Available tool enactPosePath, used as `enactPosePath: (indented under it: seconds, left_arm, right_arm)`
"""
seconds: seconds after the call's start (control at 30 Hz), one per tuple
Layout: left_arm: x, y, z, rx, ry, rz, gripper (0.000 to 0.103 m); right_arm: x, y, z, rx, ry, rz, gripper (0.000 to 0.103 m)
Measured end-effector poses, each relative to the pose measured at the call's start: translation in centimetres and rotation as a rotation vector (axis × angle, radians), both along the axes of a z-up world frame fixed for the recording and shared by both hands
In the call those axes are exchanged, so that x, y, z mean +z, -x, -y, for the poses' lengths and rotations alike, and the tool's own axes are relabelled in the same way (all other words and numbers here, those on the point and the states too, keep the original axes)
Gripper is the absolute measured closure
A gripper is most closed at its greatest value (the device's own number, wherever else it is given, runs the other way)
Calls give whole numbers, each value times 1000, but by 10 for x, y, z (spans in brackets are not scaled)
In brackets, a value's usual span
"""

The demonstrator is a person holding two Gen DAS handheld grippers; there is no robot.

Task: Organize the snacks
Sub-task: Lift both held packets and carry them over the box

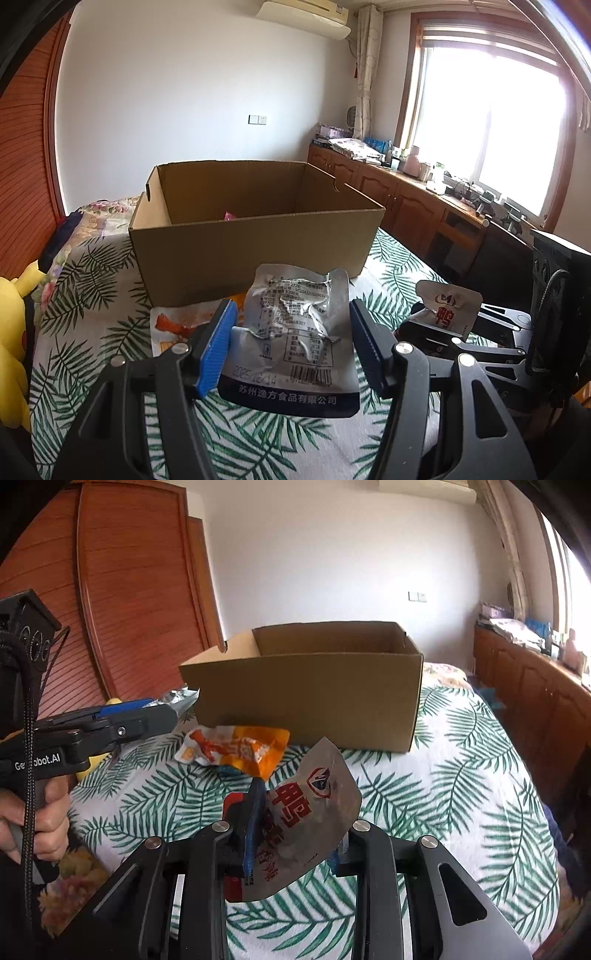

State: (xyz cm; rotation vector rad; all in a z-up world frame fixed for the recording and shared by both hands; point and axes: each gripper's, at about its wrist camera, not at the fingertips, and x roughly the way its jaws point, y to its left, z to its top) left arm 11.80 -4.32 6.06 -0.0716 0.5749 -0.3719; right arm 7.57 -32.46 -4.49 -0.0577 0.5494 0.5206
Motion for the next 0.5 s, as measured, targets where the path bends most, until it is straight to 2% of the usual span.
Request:
enactPosePath:
  seconds: [0.5]
  left_arm:
    - [22,-58,-2,0,-31,41,42]
  right_arm:
    - [38,-51,-14,54,80,85,76]
